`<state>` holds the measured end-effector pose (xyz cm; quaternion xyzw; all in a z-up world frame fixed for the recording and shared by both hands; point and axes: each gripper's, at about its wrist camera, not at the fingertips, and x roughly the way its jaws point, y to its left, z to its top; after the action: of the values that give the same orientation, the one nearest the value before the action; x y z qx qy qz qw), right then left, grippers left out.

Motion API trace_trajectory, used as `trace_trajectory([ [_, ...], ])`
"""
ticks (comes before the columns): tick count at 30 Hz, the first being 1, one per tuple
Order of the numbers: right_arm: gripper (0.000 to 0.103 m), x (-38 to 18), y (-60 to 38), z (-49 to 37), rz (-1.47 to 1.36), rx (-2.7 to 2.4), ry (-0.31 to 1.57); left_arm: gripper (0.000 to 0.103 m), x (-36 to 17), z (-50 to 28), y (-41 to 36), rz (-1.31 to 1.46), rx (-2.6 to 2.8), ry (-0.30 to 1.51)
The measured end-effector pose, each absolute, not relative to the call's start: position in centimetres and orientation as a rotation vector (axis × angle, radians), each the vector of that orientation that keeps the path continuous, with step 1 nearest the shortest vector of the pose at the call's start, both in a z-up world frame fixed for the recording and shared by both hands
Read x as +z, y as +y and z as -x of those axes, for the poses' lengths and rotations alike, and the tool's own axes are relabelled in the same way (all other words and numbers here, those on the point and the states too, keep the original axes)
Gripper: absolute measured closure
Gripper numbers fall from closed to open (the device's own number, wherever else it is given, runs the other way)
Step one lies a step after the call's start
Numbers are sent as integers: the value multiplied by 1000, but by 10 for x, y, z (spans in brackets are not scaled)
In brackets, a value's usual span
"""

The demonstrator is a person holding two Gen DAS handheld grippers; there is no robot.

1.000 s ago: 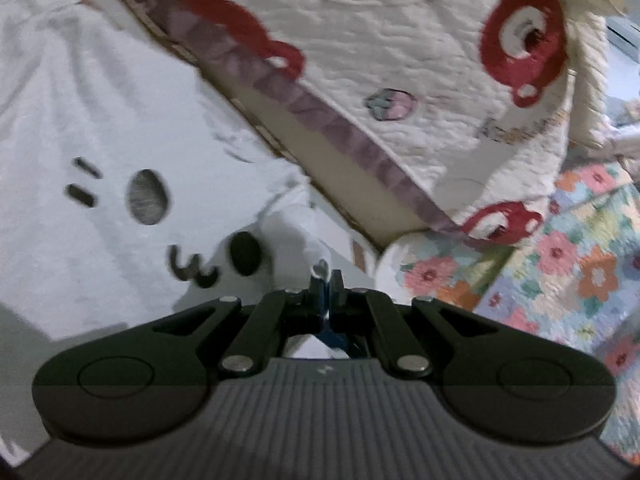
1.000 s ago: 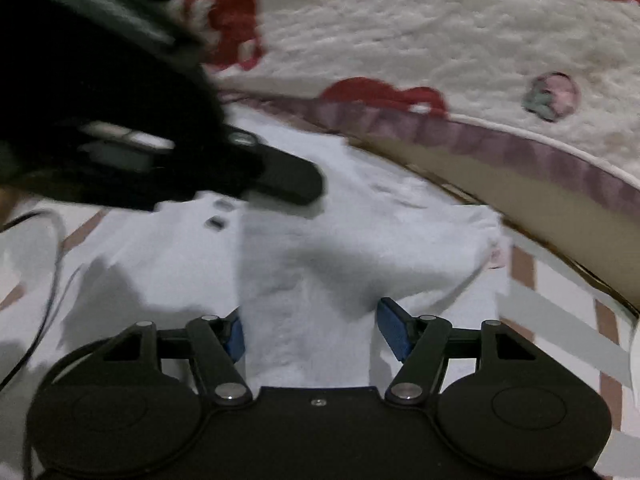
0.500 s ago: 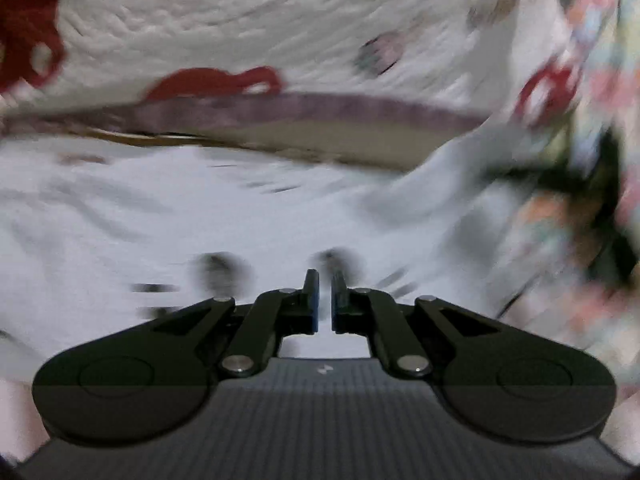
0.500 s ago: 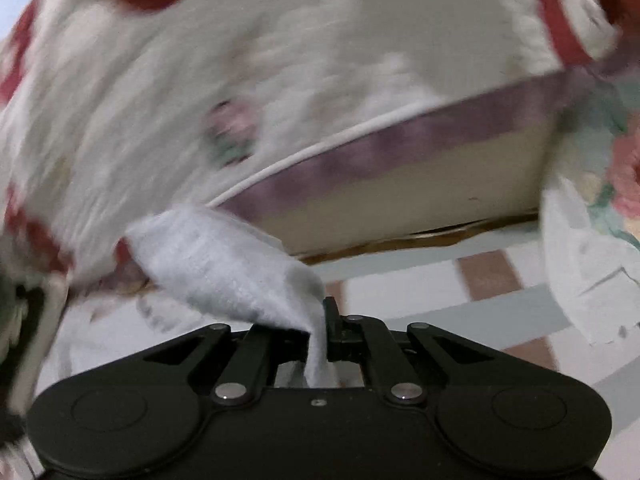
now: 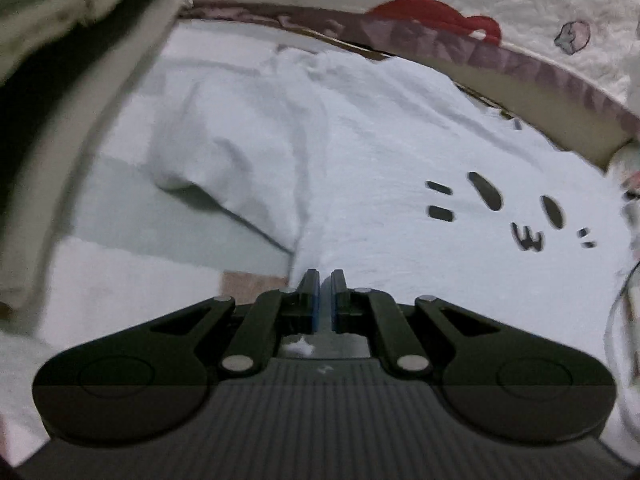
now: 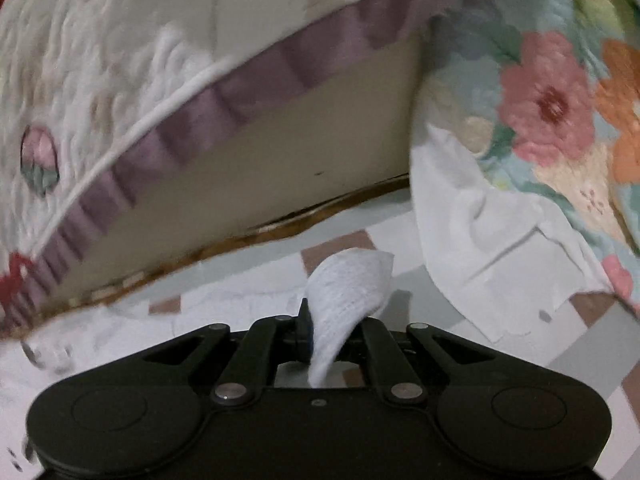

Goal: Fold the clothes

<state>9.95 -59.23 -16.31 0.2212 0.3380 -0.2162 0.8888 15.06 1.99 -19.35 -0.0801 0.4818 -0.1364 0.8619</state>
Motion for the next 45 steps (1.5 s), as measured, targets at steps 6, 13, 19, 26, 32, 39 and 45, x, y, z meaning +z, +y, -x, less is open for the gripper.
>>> trace_trajectory([
  [6,99,-174,-590,-101,-324,-512,748,96,-196,-137,23,141,-286,995],
  [13,97,-189,-607,-110,-103,-662,841,83,-190,-144,62,200,-108,955],
  [19,70,-166,-637,-81,-363,-660,792,60,-188,-160,76,279,-49,860],
  [26,54,-169,-613,-33,-662,-483,677,55,-209,-186,89,628,58,882],
  [32,54,-173,-596,-4,-674,-437,645,51,-214,-186,95,825,92,891],
  [39,43,-166,-575,-38,-673,-166,789,50,-218,-196,101,952,26,943],
  [45,99,-167,-550,-74,-349,-378,915,50,-219,-192,95,920,7,934],
])
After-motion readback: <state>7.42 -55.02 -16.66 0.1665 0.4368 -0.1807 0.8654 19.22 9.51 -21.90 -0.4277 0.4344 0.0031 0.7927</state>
